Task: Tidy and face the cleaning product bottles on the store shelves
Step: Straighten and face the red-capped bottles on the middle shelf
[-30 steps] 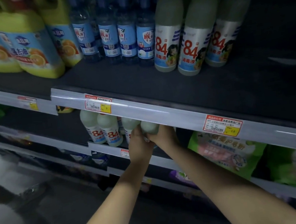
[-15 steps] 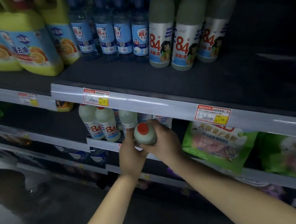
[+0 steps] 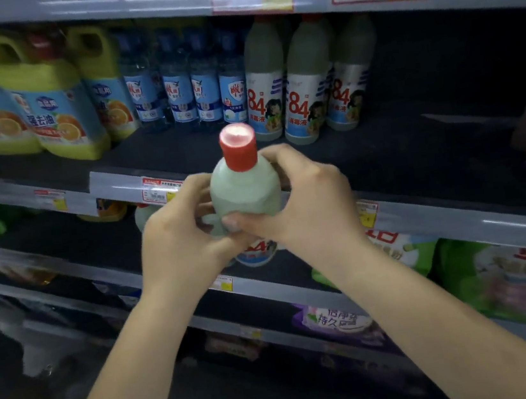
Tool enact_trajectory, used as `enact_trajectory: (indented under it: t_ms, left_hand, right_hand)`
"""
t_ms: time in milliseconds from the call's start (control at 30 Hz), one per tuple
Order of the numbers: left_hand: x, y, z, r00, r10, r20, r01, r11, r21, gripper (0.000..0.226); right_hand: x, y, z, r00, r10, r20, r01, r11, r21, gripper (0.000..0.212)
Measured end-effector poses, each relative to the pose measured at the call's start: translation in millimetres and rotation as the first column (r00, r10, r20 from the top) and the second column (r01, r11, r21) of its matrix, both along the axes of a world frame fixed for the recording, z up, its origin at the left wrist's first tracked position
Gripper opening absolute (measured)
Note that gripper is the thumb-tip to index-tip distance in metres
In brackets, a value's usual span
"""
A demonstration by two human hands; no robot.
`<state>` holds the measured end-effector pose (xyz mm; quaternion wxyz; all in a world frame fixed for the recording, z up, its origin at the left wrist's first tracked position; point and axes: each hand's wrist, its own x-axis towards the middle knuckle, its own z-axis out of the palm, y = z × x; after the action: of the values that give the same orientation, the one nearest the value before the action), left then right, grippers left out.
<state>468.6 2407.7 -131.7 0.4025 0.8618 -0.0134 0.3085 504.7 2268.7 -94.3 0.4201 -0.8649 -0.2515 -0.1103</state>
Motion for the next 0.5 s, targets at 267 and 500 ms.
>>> enact_trajectory:
  t_ms: [267, 500]
  left_hand:
    - [33, -30, 50, 0.974, -0.083, 0.209, 0.076, 0.996, 0.043, 0.047]
    - [81, -62, 45, 0.969, -0.19, 0.157, 0.179, 0.98, 0.083, 0.048]
  right_hand:
    - [7, -26, 45, 0.96, -0.131, 0.249, 0.108, 0.989, 0.102, 0.063]
    - [34, -47, 38, 0.945, -0.253, 0.209, 0.234, 0.966, 0.113, 0.059]
